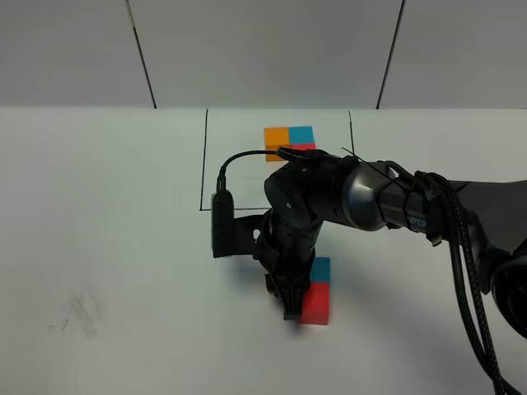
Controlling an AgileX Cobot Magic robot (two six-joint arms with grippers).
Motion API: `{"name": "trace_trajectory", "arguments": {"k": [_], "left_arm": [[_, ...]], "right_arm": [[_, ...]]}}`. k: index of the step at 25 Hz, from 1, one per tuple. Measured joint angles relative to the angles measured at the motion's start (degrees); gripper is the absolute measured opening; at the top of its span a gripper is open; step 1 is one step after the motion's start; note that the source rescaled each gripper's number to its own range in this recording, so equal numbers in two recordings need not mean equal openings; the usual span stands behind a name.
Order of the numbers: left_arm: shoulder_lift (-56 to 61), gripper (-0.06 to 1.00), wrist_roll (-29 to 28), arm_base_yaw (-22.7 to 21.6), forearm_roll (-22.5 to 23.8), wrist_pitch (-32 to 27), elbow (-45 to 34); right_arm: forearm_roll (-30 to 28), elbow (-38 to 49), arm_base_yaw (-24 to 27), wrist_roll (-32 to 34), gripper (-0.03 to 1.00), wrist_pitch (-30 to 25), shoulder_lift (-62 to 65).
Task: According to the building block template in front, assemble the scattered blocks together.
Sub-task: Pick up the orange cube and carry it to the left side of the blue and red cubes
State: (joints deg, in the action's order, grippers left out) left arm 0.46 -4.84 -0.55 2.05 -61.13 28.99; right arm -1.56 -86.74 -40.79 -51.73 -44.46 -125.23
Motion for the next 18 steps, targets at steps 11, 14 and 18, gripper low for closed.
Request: {"name": "trace_trajectory", "arguments": {"k": [11, 14, 18], "left_arm": [[0.0, 0.66, 0.0, 0.0, 0.0, 0.0, 0.0], [0.0, 0.66, 0.0, 0.0, 0.0, 0.0, 0.0], [0.0, 0.66, 0.0, 0.0, 0.0, 0.0, 0.0]], "right_arm": [[1.0, -0.1, 0.9, -1.3, 0.22, -0.3, -0.9], [1.6, -0.1, 1.0, -1.4, 0.22, -0.3, -1.0], [1.6, -0.2, 1.0, -2.3, 0.22, -0.8, -1.1]]}}
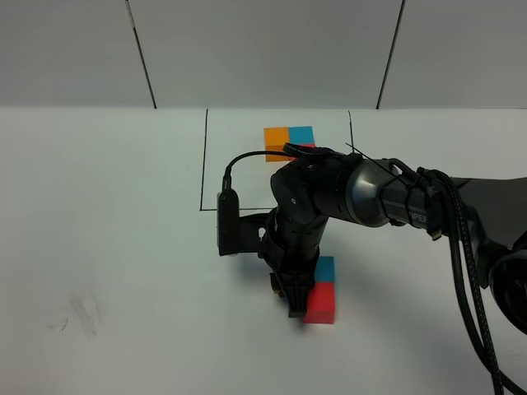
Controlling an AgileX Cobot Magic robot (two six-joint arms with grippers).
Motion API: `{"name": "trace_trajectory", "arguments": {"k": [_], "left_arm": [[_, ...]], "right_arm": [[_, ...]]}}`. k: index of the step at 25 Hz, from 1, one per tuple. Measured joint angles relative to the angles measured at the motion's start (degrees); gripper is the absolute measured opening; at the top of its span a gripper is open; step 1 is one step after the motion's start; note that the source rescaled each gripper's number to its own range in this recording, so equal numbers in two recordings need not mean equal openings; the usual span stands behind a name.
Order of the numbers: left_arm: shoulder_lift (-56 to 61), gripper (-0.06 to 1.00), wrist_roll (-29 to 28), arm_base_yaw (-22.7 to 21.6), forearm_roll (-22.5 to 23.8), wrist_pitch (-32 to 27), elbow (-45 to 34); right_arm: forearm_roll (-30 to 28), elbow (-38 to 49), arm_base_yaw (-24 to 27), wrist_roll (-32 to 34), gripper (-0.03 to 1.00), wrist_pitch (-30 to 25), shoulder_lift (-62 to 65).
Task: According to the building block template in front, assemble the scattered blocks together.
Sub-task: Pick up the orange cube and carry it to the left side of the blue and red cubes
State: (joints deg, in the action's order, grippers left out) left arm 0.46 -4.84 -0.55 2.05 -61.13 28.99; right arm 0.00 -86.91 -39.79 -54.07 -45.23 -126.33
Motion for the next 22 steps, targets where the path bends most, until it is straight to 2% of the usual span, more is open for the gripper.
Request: {"name": "trace_trajectory", "arguments": {"k": [10, 17, 22], "left_arm": [[0.0, 0.66, 0.0, 0.0, 0.0, 0.0, 0.0], [0.0, 0.66, 0.0, 0.0, 0.0, 0.0, 0.0], [0.0, 0.66, 0.0, 0.0, 0.0, 0.0, 0.0]], "right_arm": [[0.0, -0.1, 0.0, -0.3, 0.22, -0.3, -0.1], [0.0, -0.1, 0.0, 5.0, 0.24, -0.5, -0.3], [0.0, -0.1, 0.0, 6.2, 0.24, -0.5, -0.3]]}}
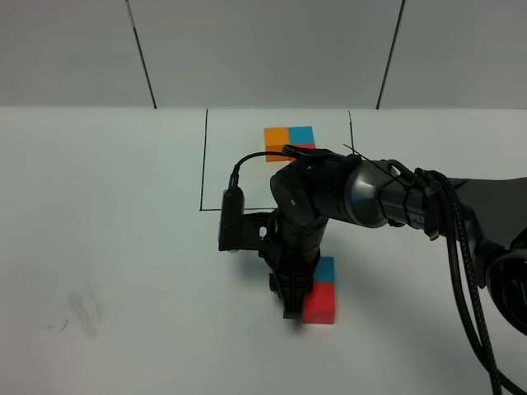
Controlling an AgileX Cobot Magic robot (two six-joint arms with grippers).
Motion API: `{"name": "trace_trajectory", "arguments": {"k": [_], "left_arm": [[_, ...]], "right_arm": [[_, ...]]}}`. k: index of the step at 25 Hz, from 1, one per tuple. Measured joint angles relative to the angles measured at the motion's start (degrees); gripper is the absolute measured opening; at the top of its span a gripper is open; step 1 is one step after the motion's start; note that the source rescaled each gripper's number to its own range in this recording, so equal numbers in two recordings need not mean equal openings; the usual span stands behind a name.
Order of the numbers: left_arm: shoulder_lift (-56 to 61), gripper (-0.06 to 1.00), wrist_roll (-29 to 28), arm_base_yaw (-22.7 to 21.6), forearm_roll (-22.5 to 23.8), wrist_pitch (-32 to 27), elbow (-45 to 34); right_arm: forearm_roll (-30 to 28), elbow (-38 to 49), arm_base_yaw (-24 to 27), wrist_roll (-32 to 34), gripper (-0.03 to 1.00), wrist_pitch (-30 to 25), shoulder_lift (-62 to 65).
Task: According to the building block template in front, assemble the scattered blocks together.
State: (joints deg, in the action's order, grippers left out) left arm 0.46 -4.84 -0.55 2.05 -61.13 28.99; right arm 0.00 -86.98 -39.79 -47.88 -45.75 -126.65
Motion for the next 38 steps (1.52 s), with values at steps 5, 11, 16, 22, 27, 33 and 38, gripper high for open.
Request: {"name": "trace_trajectory", "arguments": {"k": [5, 11, 16, 22, 27, 33, 38], "left_arm": [[0.0, 0.66, 0.0, 0.0, 0.0, 0.0, 0.0], [0.0, 0.66, 0.0, 0.0, 0.0, 0.0, 0.0], [0.0, 0.66, 0.0, 0.0, 0.0, 0.0, 0.0], [0.0, 0.66, 0.0, 0.0, 0.0, 0.0, 0.0], [0.0, 0.66, 0.0, 0.0, 0.0, 0.0, 0.0], [0.0, 0.66, 0.0, 0.0, 0.0, 0.0, 0.0], [0.0, 0.66, 0.0, 0.0, 0.0, 0.0, 0.0]], "right_arm": [[0.0, 0.0, 0.0, 0.1, 0.24, 0.0, 0.1], [0.0, 0.1, 0.2, 0.1, 0.38, -0.3, 0.3], [0.0, 0.1, 0.3, 0.5, 0.65, -0.4, 0.5], [0.0, 0.2, 0.4, 3.1, 0.86, -1.3, 0.8], [-0.9, 0.2, 0.4, 5.9, 0.89, -3.6, 3.8], [-2.6, 0.2, 1.2, 13.2, 0.89, -7.8, 13.7], [-5.5, 0.2, 7.4, 25.4, 0.88, -12.1, 24.1]]}}
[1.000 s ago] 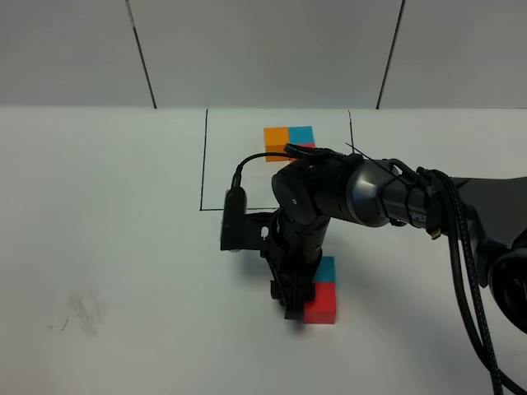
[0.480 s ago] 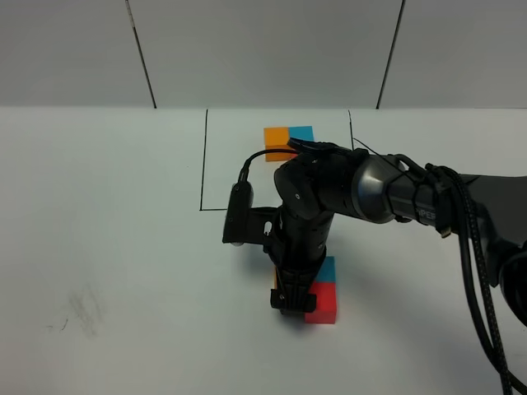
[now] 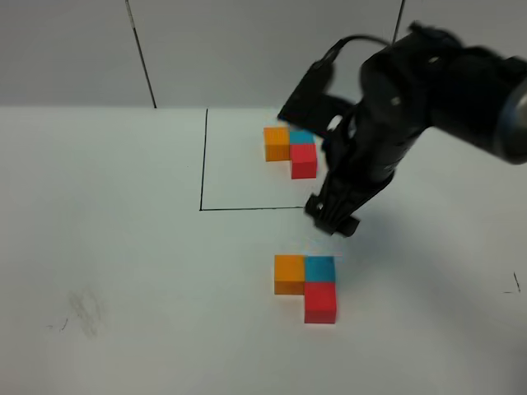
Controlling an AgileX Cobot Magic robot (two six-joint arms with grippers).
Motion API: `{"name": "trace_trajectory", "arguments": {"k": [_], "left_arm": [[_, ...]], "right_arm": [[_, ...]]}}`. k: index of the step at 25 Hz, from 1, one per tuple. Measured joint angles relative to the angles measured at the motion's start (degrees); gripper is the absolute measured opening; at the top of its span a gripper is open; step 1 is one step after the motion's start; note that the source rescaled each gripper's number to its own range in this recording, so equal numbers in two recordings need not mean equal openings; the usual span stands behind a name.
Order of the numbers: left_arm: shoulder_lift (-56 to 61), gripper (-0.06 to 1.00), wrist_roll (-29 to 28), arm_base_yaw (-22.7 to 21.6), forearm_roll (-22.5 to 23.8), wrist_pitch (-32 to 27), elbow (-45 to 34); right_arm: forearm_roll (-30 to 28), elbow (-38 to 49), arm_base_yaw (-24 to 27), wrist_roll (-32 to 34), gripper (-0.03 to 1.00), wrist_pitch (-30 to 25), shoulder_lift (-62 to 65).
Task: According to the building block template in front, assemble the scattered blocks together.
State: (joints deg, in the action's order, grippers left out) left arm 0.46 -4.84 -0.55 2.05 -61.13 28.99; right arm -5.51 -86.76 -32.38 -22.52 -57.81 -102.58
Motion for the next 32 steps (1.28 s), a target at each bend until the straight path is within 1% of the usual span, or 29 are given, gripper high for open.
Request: {"name": "trace_trajectory", "arguments": {"k": [3, 6, 9, 11, 14, 16, 18, 22, 28, 32], "left_arm": [[0.0, 0.66, 0.0, 0.0, 0.0, 0.0, 0.0], [0.0, 0.66, 0.0, 0.0, 0.0, 0.0, 0.0], [0.0, 0.66, 0.0, 0.0, 0.0, 0.0, 0.0], [0.0, 0.66, 0.0, 0.0, 0.0, 0.0, 0.0], [0.0, 0.66, 0.0, 0.0, 0.0, 0.0, 0.0], [0.0, 0.66, 0.0, 0.0, 0.0, 0.0, 0.0], [0.0, 0.66, 0.0, 0.0, 0.0, 0.0, 0.0], [0.0, 0.66, 0.0, 0.0, 0.0, 0.0, 0.0], [0.0, 0.66, 0.0, 0.0, 0.0, 0.0, 0.0], [0.0, 0.66, 0.0, 0.0, 0.0, 0.0, 0.0]], "right_arm": [[-3.2, 0.0, 5.0, 6.2, 0.84, -3.1, 7.0], [-5.2, 0.0, 10.6, 10.2, 0.77, -5.4, 15.0], [-5.8, 0.0, 17.6, 11.6, 0.72, -8.9, 23.6], [-6.0, 0.0, 22.8, 11.8, 0.72, -10.9, 28.4], [-6.4, 1.2, 30.9, 12.0, 0.72, -11.3, 35.3], [-6.9, 3.5, 33.9, 11.9, 0.75, -11.4, 40.9], [-7.9, 6.6, 35.7, 11.8, 0.81, -11.6, 46.4], [-8.1, 12.9, 36.1, 11.8, 0.92, -12.0, 57.6], [-6.0, 24.6, 36.1, 12.1, 0.95, -12.1, 71.8], [-2.7, 32.1, 35.1, 12.2, 0.95, -12.4, 80.5]]}}
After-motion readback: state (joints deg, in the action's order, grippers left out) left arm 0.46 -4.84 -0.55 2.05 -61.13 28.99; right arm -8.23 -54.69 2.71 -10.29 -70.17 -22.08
